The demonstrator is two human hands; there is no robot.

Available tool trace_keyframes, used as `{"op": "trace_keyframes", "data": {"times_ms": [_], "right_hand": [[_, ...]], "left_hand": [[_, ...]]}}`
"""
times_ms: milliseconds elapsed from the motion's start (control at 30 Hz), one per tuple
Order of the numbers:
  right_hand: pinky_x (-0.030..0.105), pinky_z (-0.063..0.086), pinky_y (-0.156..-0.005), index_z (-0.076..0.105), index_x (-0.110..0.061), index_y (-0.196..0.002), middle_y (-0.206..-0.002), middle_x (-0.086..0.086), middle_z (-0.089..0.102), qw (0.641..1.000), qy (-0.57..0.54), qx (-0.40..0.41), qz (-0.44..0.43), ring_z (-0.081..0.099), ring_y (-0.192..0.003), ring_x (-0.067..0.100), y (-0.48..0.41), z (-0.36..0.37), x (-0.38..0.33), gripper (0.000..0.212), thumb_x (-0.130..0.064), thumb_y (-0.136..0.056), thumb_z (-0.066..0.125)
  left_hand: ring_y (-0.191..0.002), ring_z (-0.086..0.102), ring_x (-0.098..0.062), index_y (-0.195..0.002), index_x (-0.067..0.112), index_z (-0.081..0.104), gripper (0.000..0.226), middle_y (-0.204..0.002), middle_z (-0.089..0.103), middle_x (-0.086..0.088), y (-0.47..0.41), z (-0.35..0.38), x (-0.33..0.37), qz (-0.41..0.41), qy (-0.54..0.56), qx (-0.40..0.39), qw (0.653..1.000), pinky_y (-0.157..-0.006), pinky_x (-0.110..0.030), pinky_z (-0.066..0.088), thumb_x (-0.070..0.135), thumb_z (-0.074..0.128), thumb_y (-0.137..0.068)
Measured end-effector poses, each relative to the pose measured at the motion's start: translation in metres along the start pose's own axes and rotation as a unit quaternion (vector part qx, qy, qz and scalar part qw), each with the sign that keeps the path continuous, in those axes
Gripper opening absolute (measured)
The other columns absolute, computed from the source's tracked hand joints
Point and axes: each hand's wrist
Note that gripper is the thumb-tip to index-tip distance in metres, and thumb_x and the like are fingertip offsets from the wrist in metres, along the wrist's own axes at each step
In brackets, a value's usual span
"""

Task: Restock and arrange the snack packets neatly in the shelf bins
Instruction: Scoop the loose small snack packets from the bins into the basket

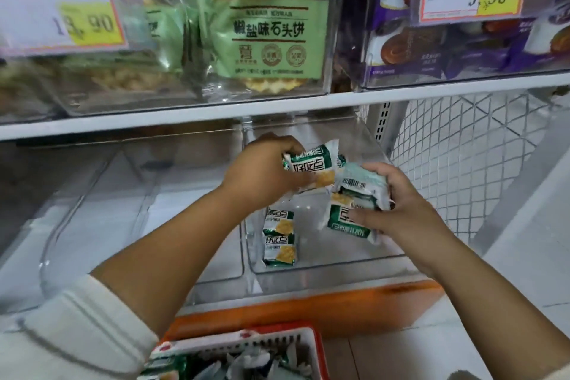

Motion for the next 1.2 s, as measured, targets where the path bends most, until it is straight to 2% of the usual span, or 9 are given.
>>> {"op": "trace_keyframes", "data": {"times_ms": [167, 267, 433, 500, 600, 700, 800, 1033, 1200], "right_hand": [[0.031, 0.059, -0.073, 0.054, -0.048, -0.111, -0.102, -0.015, 0.069, 0.998, 0.001, -0.042, -0.041, 0.070, -0.093, 0.011, 0.052, 0.030, -0.020, 0.066, -0.003, -0.069, 0.081], [0.038, 0.055, -0.088, 0.052, -0.058, -0.105, -0.114, -0.018, 0.062, 0.993, 0.026, -0.109, -0.028, 0.065, -0.104, 0.012, 0.086, 0.058, -0.005, 0.067, -0.007, -0.071, 0.081], [0.010, 0.049, -0.070, 0.041, -0.045, -0.127, -0.124, -0.019, 0.042, 0.964, 0.140, -0.197, 0.113, 0.050, -0.100, -0.003, 0.134, 0.116, 0.072, 0.071, -0.008, -0.078, 0.078], [0.022, 0.055, -0.073, 0.043, -0.042, -0.125, -0.125, -0.008, 0.049, 0.957, 0.132, -0.202, 0.162, 0.059, -0.095, 0.008, 0.147, 0.134, 0.111, 0.071, -0.003, -0.076, 0.076], [0.037, 0.057, -0.082, 0.042, -0.044, -0.130, -0.140, 0.003, 0.044, 0.946, 0.149, -0.202, 0.205, 0.061, -0.098, 0.017, 0.163, 0.150, 0.159, 0.072, -0.006, -0.077, 0.075], [0.029, 0.032, -0.101, 0.017, -0.044, -0.148, -0.160, 0.009, -0.008, 0.904, 0.331, -0.208, 0.172, 0.028, -0.136, 0.023, 0.182, 0.160, 0.194, 0.081, -0.040, -0.086, 0.069], [0.042, 0.017, -0.116, -0.005, -0.047, -0.149, -0.157, 0.013, -0.025, 0.866, 0.438, -0.210, 0.116, -0.007, -0.148, 0.033, 0.195, 0.160, 0.215, 0.092, -0.067, -0.083, 0.055], [0.040, 0.042, -0.103, -0.008, -0.043, -0.151, -0.154, 0.019, 0.028, 0.837, 0.463, -0.211, 0.199, 0.040, -0.135, 0.033, 0.170, 0.147, 0.184, 0.099, -0.076, -0.078, 0.051], [0.018, 0.045, -0.085, 0.050, -0.033, -0.136, -0.109, -0.018, 0.061, 0.948, 0.303, -0.066, 0.070, 0.058, -0.098, -0.001, 0.138, 0.112, 0.088, 0.042, -0.042, -0.095, 0.054]], "left_hand": [[-0.081, 0.056, -0.004, -0.094, 0.036, 0.060, 0.029, -0.101, 0.056, 0.010, 0.091, -0.031, 0.003, -0.035, 0.087, 0.034, 0.995, -0.068, -0.030, 0.052, 0.051, 0.076, -0.077], [-0.069, 0.058, 0.005, -0.095, 0.035, 0.056, 0.024, -0.090, 0.059, 0.014, 0.161, -0.023, -0.018, -0.095, 0.151, 0.008, 0.984, -0.057, -0.013, 0.047, 0.049, 0.071, -0.082], [-0.055, 0.060, 0.008, -0.102, 0.029, 0.058, 0.023, -0.080, 0.067, 0.011, 0.263, 0.049, -0.078, -0.218, 0.221, -0.091, 0.946, -0.048, -0.014, 0.041, 0.047, 0.066, -0.089], [-0.072, 0.063, 0.012, -0.115, 0.030, 0.055, 0.031, -0.100, 0.067, 0.012, 0.291, 0.084, -0.099, -0.271, 0.214, -0.117, 0.931, -0.057, -0.011, 0.043, 0.050, 0.062, -0.091], [-0.122, 0.055, -0.013, -0.147, 0.036, 0.038, 0.062, -0.146, 0.048, 0.003, 0.327, 0.127, -0.119, -0.316, 0.233, -0.132, 0.910, -0.091, -0.030, 0.050, 0.057, 0.056, -0.091], [-0.121, 0.053, -0.019, -0.148, 0.052, 0.023, 0.058, -0.146, 0.039, -0.004, 0.354, 0.152, -0.134, -0.285, 0.166, -0.190, 0.925, -0.098, -0.039, 0.050, 0.063, 0.042, -0.094], [-0.114, 0.053, -0.020, -0.152, 0.043, 0.025, 0.058, -0.141, 0.036, -0.007, 0.364, 0.162, -0.144, -0.298, 0.066, -0.195, 0.932, -0.097, -0.033, 0.048, 0.059, 0.040, -0.098], [-0.119, 0.054, -0.020, -0.134, 0.040, 0.051, 0.049, -0.138, 0.056, 0.010, 0.340, 0.134, -0.140, -0.236, -0.005, -0.197, 0.952, -0.099, -0.037, 0.047, 0.063, 0.037, -0.093], [-0.117, 0.052, 0.000, -0.131, 0.042, 0.057, 0.036, -0.129, 0.053, 0.026, 0.282, 0.069, -0.087, -0.122, 0.062, -0.030, 0.990, -0.097, -0.018, 0.044, 0.040, 0.057, -0.096]]}}
Point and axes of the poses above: each hand's wrist, its own y-axis away from the middle knuckle, its own z-axis out of the palm, x = y × z
